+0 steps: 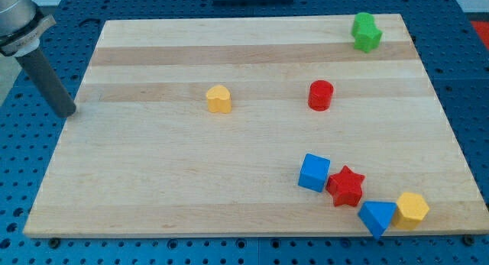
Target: Move yellow heart towards center left
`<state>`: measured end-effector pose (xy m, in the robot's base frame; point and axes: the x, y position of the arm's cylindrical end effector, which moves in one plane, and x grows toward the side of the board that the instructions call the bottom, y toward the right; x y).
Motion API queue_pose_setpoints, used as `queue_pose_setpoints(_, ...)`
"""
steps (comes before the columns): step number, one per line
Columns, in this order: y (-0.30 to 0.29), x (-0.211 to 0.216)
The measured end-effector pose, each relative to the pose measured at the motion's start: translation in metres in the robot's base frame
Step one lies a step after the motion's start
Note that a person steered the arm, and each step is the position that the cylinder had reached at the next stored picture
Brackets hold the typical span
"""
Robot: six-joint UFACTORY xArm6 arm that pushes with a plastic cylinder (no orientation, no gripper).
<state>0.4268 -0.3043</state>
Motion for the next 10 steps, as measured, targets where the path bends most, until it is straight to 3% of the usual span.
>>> queue_pose_setpoints(2, 0.000, 0.012)
queue_pose_setpoints(3, 0.012, 0.051)
queue_pose_setpoints(5, 0.156, 0.057)
queue_pose_setpoints(8, 0.336, -0.013)
queue_pose_setpoints(10, 0.275, -0.015)
